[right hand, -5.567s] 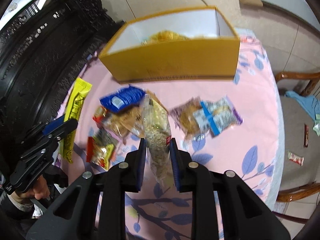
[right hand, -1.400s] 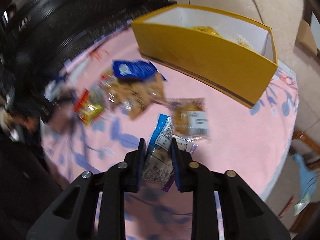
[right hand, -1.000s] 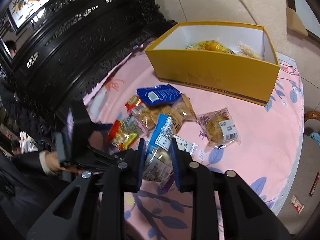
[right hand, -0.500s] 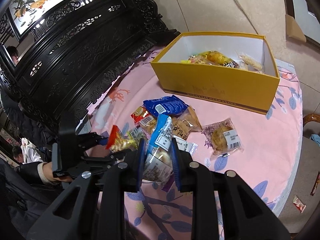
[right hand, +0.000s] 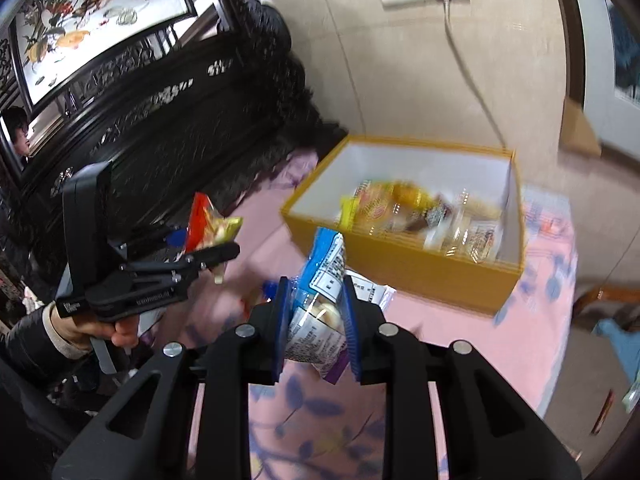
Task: Organize snacks
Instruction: 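Carry both snacks over the yellow box and open both grippers to drop them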
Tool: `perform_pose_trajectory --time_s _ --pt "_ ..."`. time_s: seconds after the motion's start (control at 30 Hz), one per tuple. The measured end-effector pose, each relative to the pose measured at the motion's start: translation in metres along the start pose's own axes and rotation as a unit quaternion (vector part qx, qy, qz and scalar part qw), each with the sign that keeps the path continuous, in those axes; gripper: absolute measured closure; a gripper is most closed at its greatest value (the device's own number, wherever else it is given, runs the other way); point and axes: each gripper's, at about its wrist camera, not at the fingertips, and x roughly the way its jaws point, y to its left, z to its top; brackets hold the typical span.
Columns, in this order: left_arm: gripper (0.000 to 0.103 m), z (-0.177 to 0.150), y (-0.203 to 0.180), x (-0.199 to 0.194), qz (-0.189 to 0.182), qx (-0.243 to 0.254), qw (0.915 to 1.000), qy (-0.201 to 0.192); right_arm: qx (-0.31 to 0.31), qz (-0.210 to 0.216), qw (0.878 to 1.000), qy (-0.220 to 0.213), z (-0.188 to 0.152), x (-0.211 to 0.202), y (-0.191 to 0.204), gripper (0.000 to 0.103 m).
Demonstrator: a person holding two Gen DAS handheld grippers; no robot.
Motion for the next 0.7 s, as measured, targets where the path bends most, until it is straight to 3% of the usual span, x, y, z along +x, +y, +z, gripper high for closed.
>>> perform_pose_trajectory --time_s 0.17,0.37,0.7 --pt "0.058 0.071 -0.001 0.016 -0.001 0.008 0.9992 -0.04 -0.016 -0.021 0.999 -0.04 0.045 -0.003 -0.017 0.078" --pt "0.058 0.125 -0.009 0.048 0.004 0.012 0.9985 -0.053 -0.017 -0.042 0.997 -0.065 0.085 0.011 -0.039 0.078" --pt "0.058 0.155 -0.009 0.102 0.009 0.0 0.9995 -0.03 -0.012 -0.07 0.995 -0.071 0.11 0.036 -0.066 0.077"
